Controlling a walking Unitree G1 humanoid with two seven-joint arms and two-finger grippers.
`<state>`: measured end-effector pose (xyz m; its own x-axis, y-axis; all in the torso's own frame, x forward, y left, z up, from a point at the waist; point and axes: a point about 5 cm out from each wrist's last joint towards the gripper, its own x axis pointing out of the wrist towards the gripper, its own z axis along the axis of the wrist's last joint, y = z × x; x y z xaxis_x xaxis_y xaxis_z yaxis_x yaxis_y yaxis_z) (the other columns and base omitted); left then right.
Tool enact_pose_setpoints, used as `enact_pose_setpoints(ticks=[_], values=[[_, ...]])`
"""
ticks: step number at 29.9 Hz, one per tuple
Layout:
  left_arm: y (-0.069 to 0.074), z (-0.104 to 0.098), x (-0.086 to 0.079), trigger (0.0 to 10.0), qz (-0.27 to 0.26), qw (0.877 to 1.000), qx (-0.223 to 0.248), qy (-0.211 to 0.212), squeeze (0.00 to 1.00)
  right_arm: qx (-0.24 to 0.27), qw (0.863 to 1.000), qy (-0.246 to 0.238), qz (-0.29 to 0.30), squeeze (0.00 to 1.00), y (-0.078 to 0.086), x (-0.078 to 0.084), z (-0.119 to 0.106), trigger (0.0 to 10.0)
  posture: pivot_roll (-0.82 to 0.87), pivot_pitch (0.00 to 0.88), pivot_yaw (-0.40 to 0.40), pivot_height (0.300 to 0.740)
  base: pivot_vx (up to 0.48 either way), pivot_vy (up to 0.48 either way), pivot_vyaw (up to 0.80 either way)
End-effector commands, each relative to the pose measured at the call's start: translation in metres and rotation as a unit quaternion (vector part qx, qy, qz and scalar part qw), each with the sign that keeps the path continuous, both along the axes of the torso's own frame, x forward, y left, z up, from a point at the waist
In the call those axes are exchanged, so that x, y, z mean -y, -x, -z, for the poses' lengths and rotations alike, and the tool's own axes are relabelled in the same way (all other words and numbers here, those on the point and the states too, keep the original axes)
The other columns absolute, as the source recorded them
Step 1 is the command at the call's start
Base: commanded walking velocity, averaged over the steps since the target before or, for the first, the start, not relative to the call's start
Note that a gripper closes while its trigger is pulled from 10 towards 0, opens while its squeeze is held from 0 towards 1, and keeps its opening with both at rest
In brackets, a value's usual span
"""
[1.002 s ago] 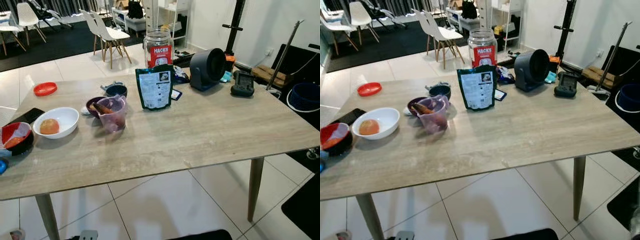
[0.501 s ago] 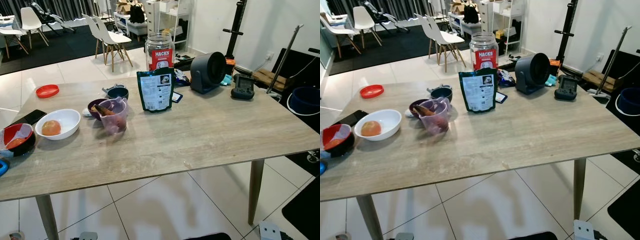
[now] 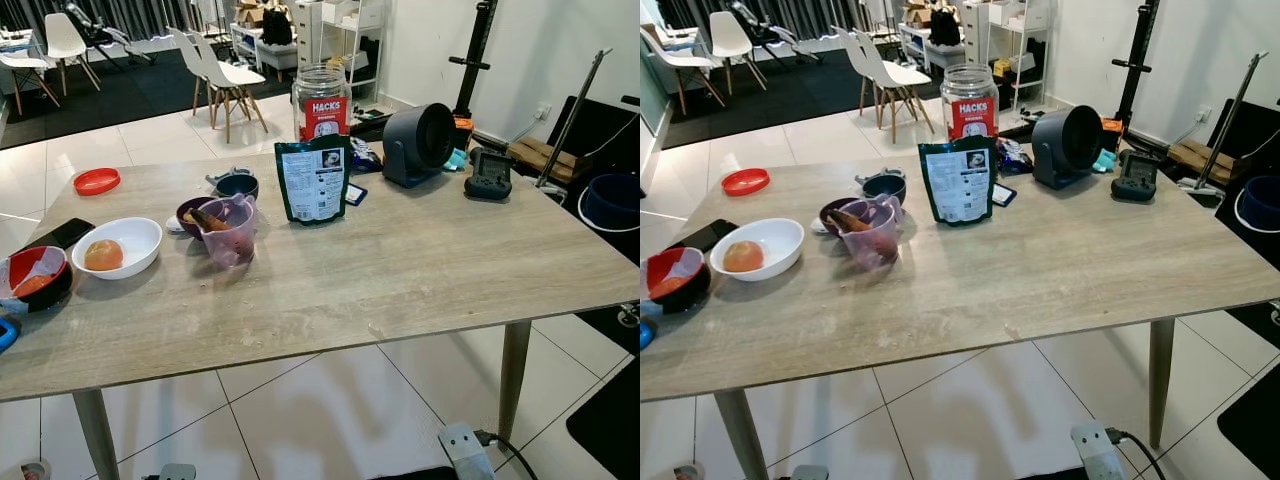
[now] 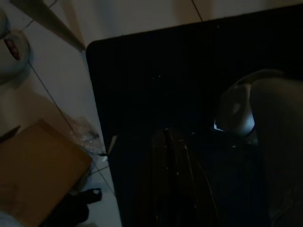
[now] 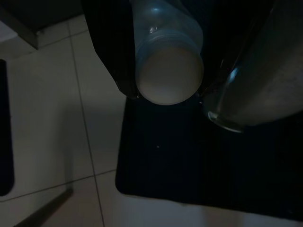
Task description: Restocking fridge
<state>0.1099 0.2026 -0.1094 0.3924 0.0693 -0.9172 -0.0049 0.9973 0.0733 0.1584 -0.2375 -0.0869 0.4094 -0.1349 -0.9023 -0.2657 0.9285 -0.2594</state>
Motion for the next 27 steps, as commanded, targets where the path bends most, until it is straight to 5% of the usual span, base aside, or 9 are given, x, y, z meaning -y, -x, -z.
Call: enact_pose_setpoints(ticks=[1,18,27], values=[[-0.003,-0.001,0.000,10.0,0.009,1.000,0.000,-0.003,0.00,-0.014,1.000,0.007,-0.008,0.00,0.006,0.003,0.002,10.0,0.03,0.000,0.012,0.740,0.000,0.000,-0.76],[-0.008,-0.001,0.004,10.0,0.017,1.000,0.006,-0.001,0.00,-0.034,0.998,0.023,-0.048,0.00,0.013,-0.009,0.007,10.0,0.02,0.000,0.008,0.740,0.000,0.000,-0.76],[-0.006,-0.001,0.003,10.0,0.018,1.000,0.002,-0.001,0.00,-0.046,0.998,0.030,-0.041,0.00,0.021,0.002,0.008,10.0,0.02,0.000,0.014,0.740,0.000,0.000,-0.76]])
